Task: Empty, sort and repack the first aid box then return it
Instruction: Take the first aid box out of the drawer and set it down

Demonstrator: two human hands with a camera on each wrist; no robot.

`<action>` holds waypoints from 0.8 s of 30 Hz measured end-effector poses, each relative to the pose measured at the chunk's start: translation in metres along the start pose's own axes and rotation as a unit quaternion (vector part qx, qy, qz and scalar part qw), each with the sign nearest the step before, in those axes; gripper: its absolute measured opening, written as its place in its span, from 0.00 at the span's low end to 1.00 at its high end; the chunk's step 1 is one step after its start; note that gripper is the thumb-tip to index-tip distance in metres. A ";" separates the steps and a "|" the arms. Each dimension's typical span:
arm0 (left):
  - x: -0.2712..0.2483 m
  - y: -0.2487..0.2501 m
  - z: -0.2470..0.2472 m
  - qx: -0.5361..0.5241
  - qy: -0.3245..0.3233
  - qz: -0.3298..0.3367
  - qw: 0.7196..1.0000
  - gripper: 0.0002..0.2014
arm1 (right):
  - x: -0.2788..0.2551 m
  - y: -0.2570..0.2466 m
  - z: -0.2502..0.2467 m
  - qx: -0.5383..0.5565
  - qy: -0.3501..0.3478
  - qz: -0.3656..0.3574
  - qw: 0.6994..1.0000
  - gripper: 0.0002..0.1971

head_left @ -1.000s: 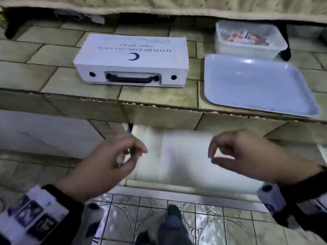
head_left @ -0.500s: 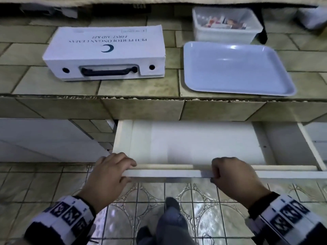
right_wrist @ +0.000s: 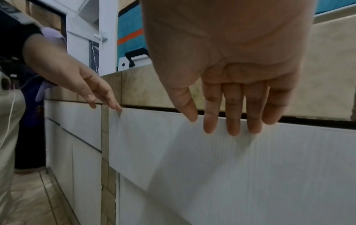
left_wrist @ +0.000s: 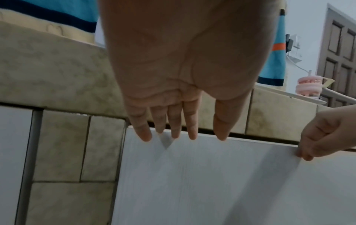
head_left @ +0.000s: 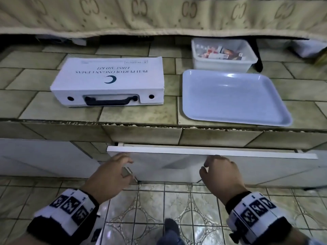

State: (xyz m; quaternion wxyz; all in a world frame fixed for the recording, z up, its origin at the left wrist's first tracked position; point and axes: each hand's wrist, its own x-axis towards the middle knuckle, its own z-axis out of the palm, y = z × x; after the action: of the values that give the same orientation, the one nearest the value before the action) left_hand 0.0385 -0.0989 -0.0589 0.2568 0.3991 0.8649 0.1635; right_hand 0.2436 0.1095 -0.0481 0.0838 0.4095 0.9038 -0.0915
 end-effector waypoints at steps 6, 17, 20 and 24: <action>-0.001 0.015 -0.040 -0.087 0.124 -0.039 0.988 0.09 | 0.016 -0.026 -0.042 0.133 -0.022 -0.034 0.990 0.12; 0.024 0.025 -0.117 -0.338 0.301 -0.201 0.869 0.21 | 0.065 -0.111 -0.126 0.721 -0.264 0.047 0.639 0.07; 0.039 0.019 -0.127 -0.449 0.297 -0.241 0.808 0.30 | 0.081 -0.127 -0.129 0.782 -0.332 0.133 0.510 0.20; 0.052 0.026 -0.146 -0.600 0.297 -0.233 0.705 0.17 | 0.097 -0.141 -0.130 0.839 -0.270 0.175 0.438 0.16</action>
State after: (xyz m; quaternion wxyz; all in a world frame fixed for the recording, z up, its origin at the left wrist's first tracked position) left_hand -0.0579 -0.0542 0.0561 0.2018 -0.1231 0.6811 0.6930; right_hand 0.0642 0.1188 0.0701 -0.0467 0.3833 0.2244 -0.8947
